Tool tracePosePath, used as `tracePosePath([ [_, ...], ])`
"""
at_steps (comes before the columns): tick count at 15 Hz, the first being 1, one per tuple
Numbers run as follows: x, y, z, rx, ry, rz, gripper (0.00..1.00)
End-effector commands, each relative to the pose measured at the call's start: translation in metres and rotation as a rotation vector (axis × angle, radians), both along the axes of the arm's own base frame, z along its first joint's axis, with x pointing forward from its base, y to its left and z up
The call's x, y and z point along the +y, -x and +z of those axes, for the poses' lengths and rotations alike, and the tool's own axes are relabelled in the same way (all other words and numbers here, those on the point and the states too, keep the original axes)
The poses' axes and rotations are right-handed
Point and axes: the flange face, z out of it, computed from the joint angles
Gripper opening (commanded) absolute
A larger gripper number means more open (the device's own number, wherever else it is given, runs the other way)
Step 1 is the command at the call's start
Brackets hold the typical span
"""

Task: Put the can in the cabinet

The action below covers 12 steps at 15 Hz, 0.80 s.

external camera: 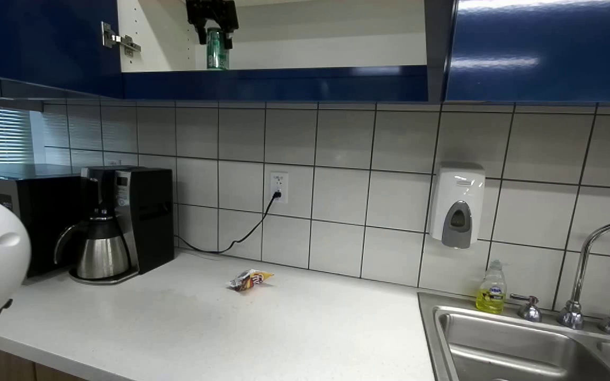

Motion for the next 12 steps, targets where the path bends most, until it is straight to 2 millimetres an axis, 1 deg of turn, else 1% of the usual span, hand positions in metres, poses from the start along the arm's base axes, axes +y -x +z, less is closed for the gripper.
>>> tracePosePath([
  [1,0.003,0.01,0.002,0.017,-0.002,0.013,1.0],
  [5,0.002,0.02,0.001,0.022,-0.007,0.026,1.0],
  [9,-0.002,0.039,0.0,0.03,-0.011,0.037,1.0],
  [12,-0.009,0.058,-0.004,0.039,-0.012,0.049,1.0],
])
